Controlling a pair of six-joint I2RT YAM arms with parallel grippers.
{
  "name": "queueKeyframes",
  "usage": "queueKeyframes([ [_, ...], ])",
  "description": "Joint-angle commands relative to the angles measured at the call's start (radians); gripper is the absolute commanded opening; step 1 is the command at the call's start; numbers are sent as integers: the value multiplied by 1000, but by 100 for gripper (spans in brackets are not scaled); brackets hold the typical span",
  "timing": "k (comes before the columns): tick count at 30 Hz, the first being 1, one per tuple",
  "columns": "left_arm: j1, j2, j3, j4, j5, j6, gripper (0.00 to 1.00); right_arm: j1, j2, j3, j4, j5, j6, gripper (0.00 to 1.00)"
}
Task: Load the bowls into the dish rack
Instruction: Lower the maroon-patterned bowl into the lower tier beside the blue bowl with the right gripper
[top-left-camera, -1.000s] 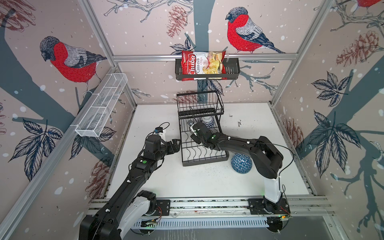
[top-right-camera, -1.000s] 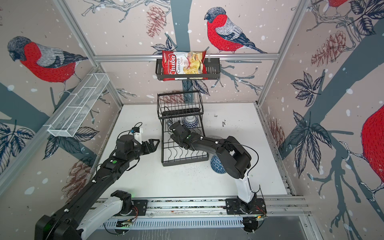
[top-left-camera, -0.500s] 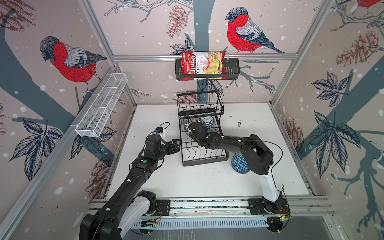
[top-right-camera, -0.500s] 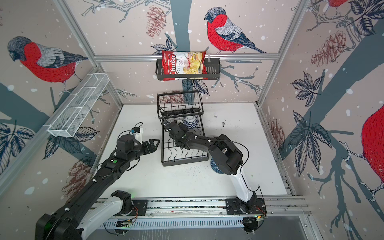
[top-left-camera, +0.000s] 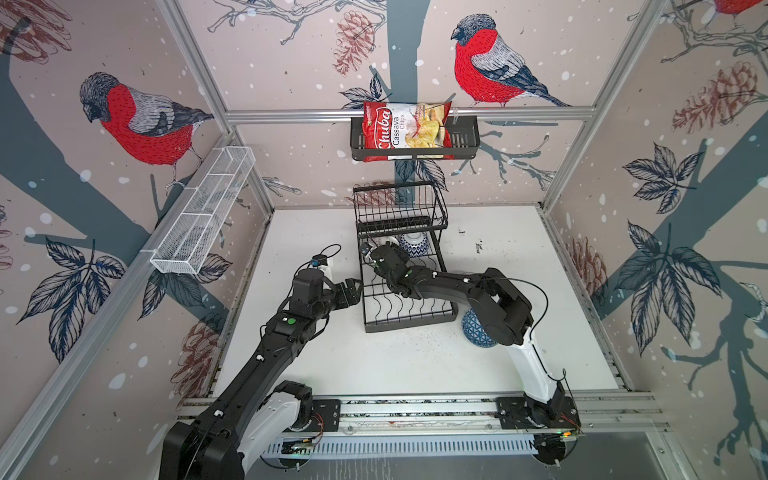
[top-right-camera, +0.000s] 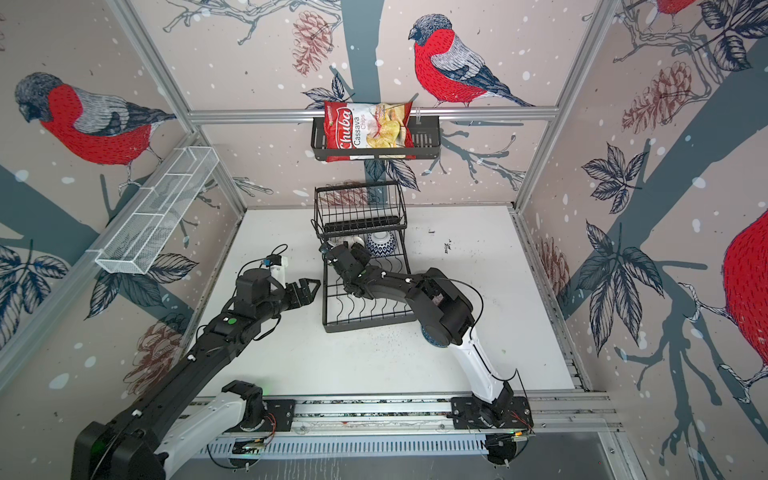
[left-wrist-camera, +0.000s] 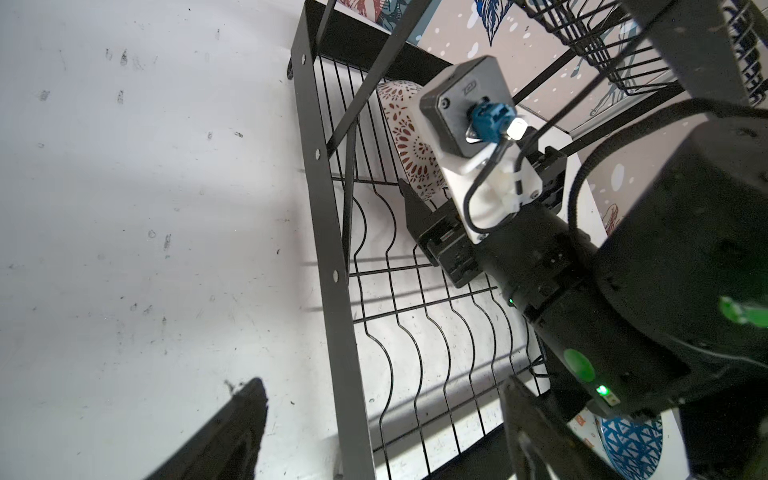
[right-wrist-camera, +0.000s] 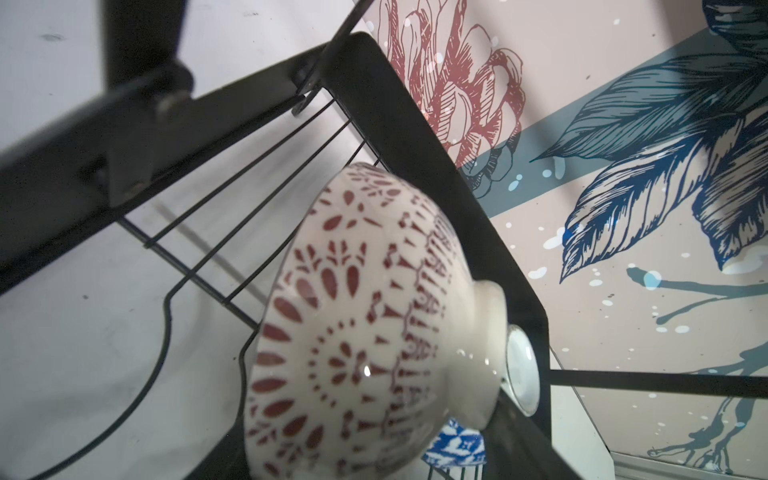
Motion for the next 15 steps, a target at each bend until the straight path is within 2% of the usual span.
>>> queueKeyframes([
  [1,1,-5,-2,18,-1,-1,87,5,19,19,86,56,-65,62],
  [15,1,-1,-2,38,11,-1,87,7,111,47,198,136,-218,63],
])
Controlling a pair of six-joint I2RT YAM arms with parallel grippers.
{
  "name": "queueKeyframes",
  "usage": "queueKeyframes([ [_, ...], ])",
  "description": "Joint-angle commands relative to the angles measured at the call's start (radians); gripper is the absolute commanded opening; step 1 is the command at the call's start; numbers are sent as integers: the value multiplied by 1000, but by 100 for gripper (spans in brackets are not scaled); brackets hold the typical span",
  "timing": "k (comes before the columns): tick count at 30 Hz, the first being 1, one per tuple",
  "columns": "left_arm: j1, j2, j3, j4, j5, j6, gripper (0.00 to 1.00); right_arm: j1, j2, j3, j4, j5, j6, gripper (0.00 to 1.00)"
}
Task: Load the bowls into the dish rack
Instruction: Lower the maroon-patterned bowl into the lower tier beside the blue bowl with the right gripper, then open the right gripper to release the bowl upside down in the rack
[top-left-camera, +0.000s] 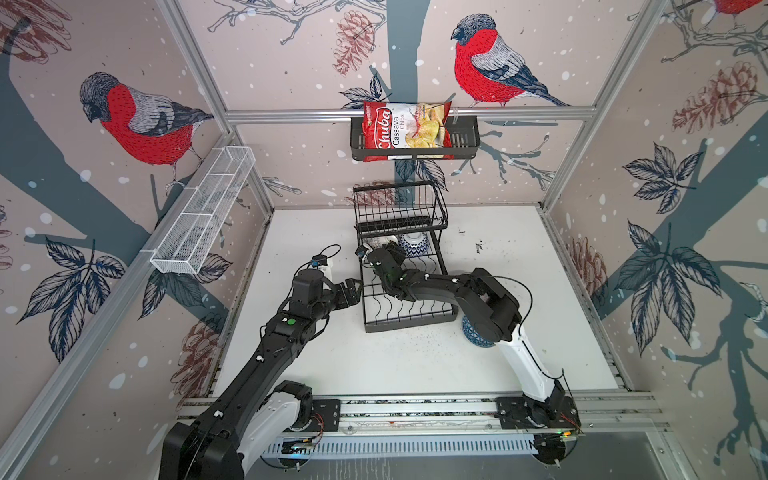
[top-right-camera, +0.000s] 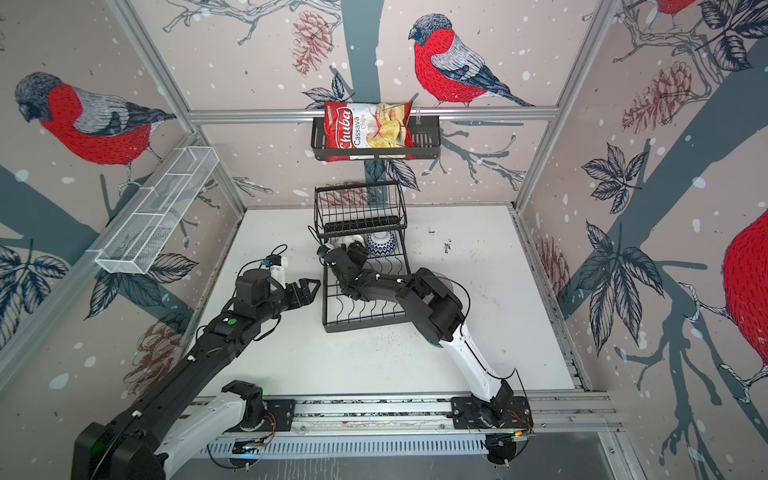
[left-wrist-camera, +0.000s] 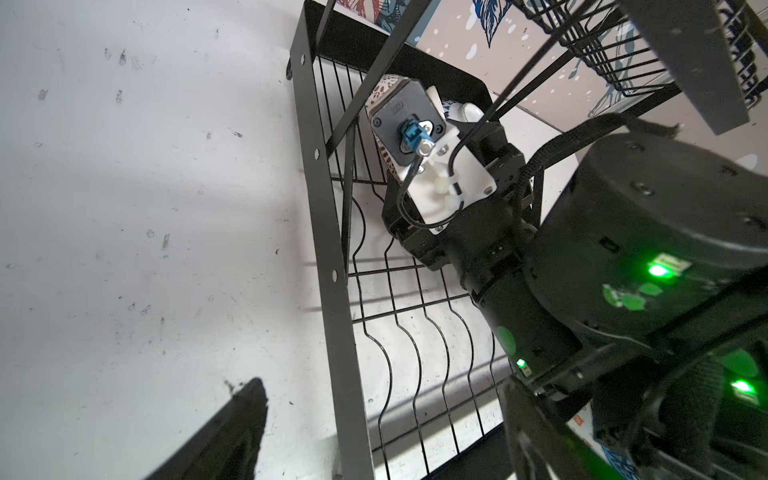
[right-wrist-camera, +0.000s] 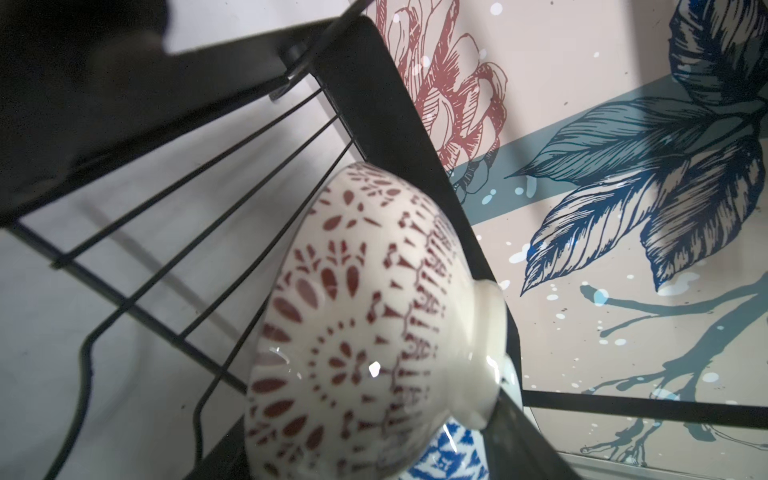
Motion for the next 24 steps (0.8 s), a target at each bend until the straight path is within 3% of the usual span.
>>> queueKeyframes([
  [1,1,4,5,31,9,3,87,4,19,8,82,45,-56,63],
  [24,0,21,-9,59,25,6,87,10,89,102,27,26,-40,82],
])
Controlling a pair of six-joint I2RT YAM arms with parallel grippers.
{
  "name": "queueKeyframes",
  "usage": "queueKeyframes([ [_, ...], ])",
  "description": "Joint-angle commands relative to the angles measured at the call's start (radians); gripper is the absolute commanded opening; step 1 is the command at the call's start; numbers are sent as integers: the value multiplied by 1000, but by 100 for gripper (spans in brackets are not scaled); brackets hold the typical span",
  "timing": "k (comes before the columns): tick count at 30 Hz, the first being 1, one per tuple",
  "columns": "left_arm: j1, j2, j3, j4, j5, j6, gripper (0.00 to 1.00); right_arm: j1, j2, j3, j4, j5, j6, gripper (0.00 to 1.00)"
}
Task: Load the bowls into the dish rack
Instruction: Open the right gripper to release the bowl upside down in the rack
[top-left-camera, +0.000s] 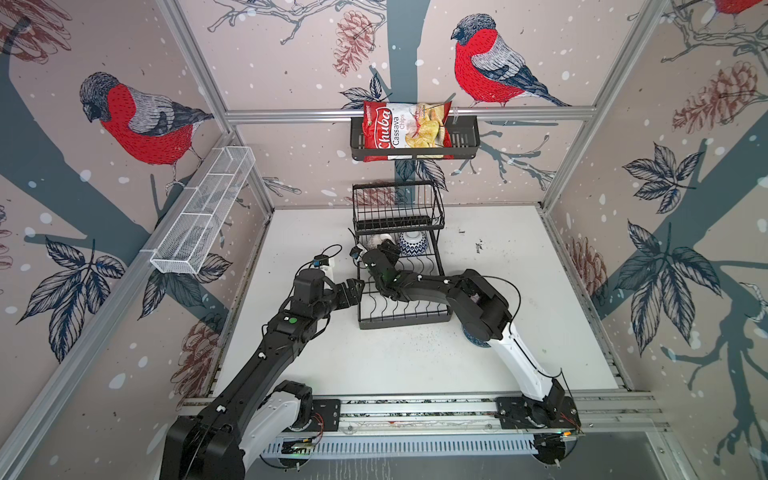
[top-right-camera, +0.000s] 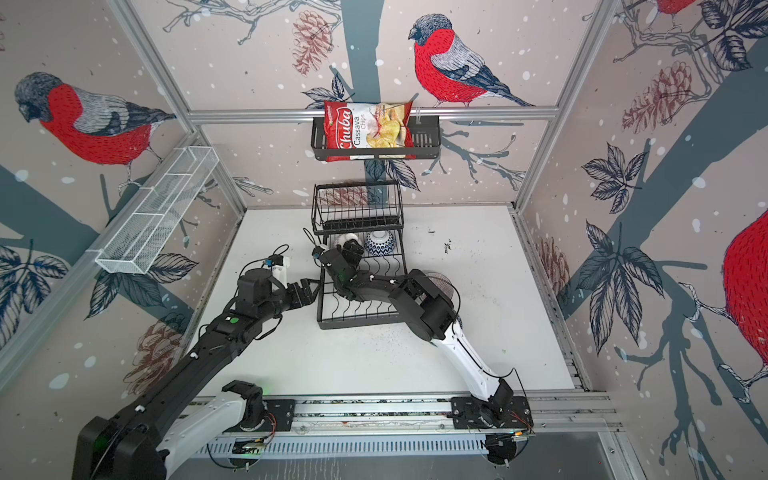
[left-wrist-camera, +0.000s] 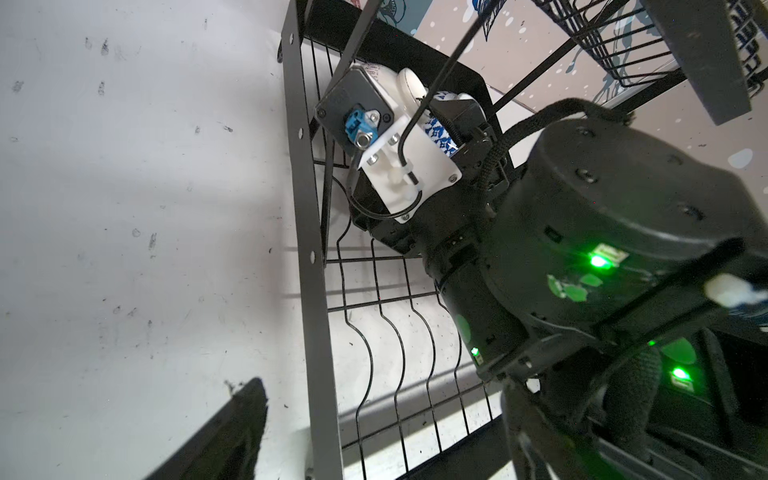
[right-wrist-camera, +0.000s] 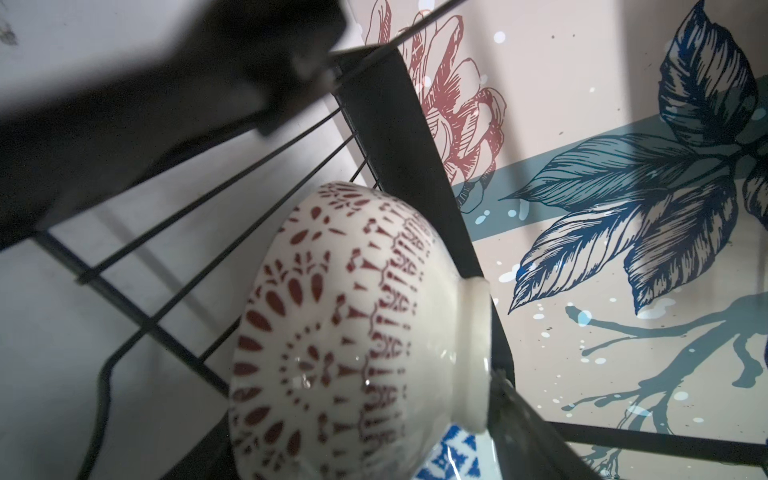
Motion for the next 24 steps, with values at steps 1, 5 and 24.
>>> queueKeyframes([
  [1,0,-1,-3,33,7,6,88,2,7,6,4,-5,26,84],
  [5,1,-2,-4,33,6,3,87,2,3,7,10,-3,30,91],
  [24,1,-19,-12,34,-6,-12,87,12,-38,7,-33,-54,144,100],
])
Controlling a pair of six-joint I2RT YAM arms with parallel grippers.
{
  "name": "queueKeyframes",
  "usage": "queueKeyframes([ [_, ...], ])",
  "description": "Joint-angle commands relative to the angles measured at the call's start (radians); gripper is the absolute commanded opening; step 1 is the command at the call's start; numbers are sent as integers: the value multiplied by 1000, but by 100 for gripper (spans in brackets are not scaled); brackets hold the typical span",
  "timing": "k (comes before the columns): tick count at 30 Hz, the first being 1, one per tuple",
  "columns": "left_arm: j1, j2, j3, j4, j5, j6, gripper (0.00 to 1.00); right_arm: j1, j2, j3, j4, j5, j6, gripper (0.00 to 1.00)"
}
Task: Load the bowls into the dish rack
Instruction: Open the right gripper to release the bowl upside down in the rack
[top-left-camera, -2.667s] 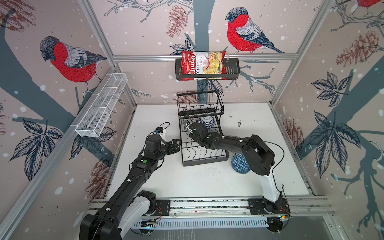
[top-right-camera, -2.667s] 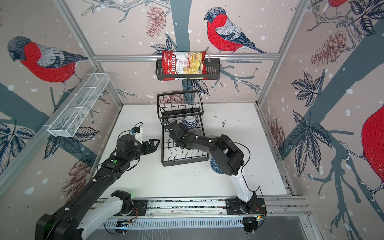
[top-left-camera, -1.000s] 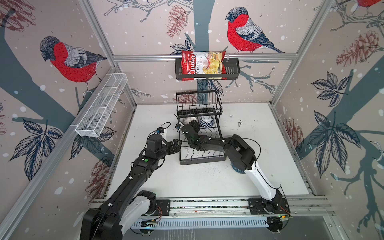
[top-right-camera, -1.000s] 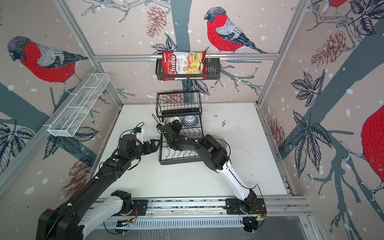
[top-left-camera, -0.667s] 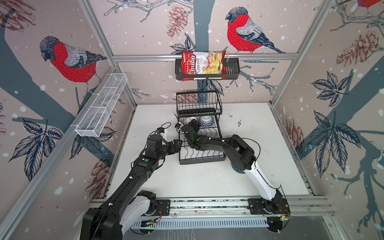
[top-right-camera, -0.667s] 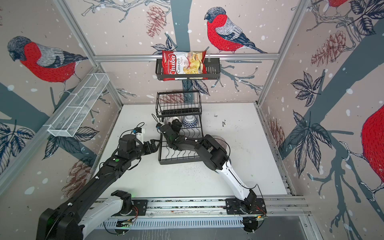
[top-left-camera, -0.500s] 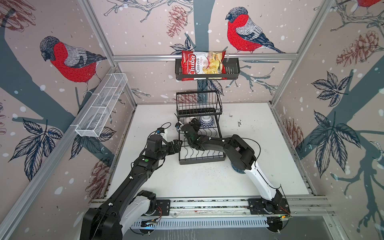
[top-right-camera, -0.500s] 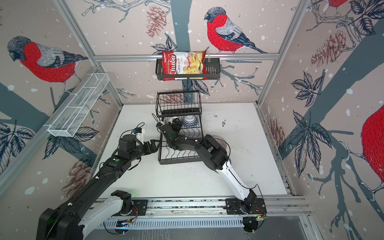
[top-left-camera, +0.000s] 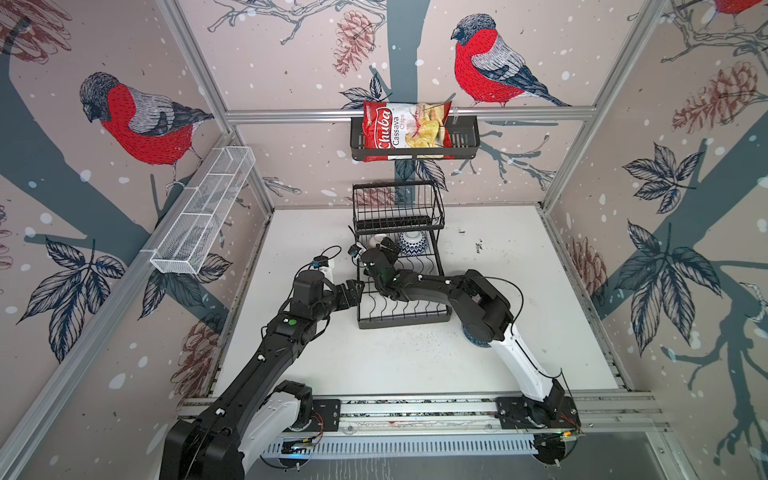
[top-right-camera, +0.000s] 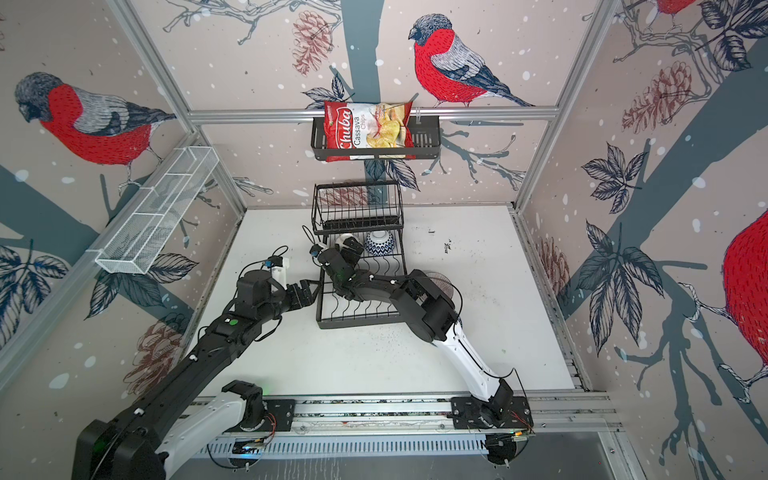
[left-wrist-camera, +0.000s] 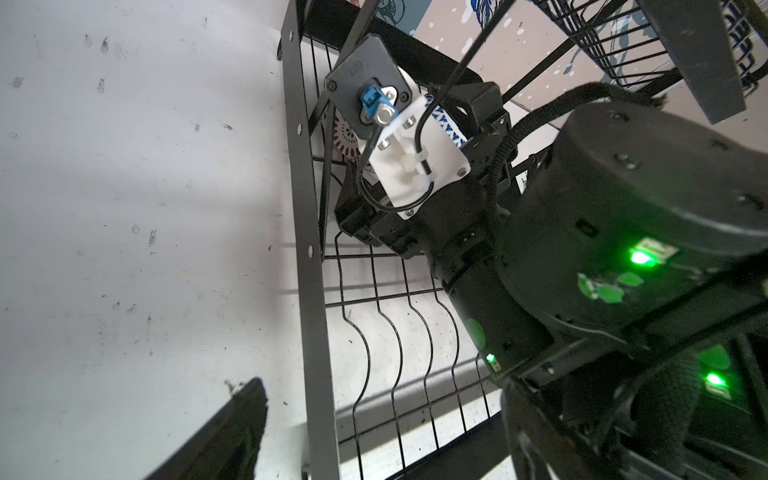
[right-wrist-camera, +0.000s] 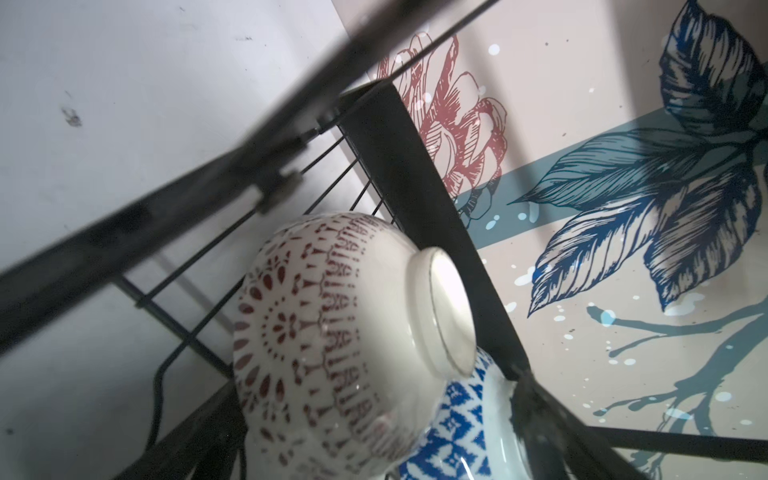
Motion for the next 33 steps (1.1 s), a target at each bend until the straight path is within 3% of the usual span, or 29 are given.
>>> queueKeyframes([
  [1,1,-5,-1,34,-8,-10,87,0,-14,3,-4,-10,44,99],
  [14,1,-19,-7,28,-13,-9,88,1,-36,-12,-24,-28,98,100],
  [33,1,-55,-33,51,-23,-31,88,3,-207,-158,-105,-105,325,100],
])
